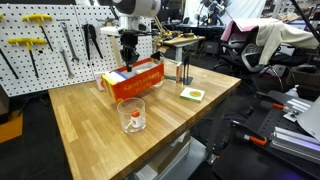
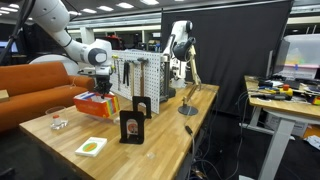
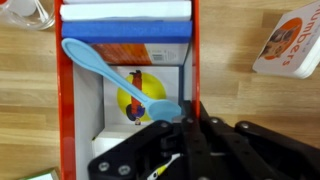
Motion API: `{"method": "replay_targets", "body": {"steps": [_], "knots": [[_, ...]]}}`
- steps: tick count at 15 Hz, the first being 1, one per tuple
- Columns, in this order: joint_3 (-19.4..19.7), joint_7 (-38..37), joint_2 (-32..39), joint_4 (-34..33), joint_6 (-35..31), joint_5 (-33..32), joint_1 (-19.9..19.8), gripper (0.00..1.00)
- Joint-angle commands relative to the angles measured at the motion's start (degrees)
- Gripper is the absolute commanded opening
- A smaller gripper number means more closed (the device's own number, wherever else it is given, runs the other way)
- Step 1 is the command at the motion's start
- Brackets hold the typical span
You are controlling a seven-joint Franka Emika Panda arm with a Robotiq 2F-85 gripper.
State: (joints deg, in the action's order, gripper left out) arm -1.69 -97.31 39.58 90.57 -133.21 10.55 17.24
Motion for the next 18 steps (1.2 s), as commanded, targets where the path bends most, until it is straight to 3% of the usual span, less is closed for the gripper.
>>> {"method": "replay_targets", "body": {"steps": [1, 12, 13, 14, 18], "knots": [[0.12, -4.37, 2.67, -6.17, 4.76, -0.81, 0.85, 0.01], [-1.73, -4.45, 8.09, -8.39, 7.36, 0.90, -0.13, 0.01], [-1.71, -4.03, 7.88, -8.21, 7.14, 0.48, 0.00, 0.29], [-1.88, -3.56, 7.58, -7.91, 6.95, 0.46, -0.11, 0.30], [-1.22, -4.26, 7.21, -7.50, 5.23, -0.26, 0.55, 0.56]]}}
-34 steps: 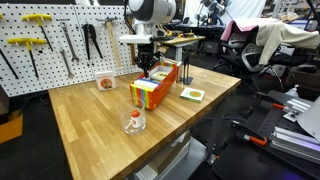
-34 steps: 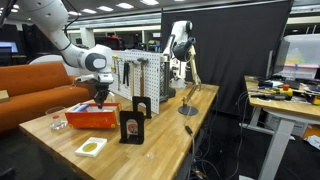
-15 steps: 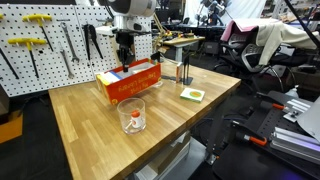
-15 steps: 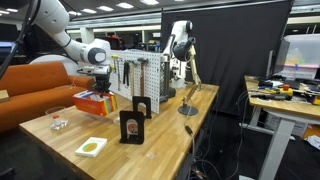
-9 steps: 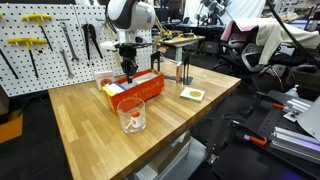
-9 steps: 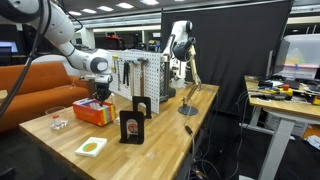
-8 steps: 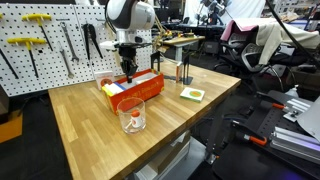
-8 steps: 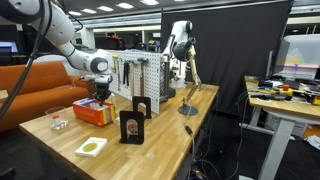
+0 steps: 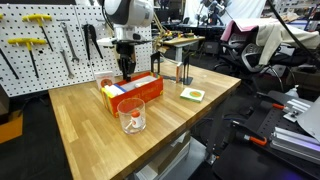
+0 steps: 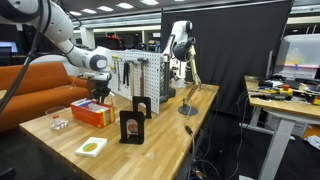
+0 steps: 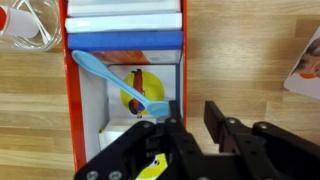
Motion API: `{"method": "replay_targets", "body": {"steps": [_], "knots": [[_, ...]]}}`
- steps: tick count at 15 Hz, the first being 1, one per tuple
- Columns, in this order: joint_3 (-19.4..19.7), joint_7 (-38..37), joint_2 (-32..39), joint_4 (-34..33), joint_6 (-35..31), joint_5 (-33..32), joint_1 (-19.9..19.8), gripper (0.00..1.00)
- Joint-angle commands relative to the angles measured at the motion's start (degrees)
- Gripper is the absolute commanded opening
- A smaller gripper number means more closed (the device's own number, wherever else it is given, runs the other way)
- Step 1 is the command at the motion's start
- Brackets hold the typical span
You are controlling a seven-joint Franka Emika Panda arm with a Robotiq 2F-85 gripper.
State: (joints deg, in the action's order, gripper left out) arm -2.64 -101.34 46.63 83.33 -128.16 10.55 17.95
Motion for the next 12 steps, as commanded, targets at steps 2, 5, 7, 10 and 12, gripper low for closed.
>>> {"method": "replay_targets", "body": {"steps": [2, 5, 7, 10, 12], "knots": [[-0.25, -0.21, 0.16, -0.32, 0.16, -0.29, -0.17, 0.45], [-0.26, -0.24, 0.49, -0.33, 0.11, -0.31, -0.01, 0.56], [-0.26, -0.24, 0.49, -0.34, 0.10, -0.31, -0.02, 0.56], [-0.26, -0.24, 0.49, -0.34, 0.10, -0.31, -0.02, 0.56], [-0.26, -0.24, 0.49, -0.34, 0.10, -0.31, -0.02, 0.56]]}}
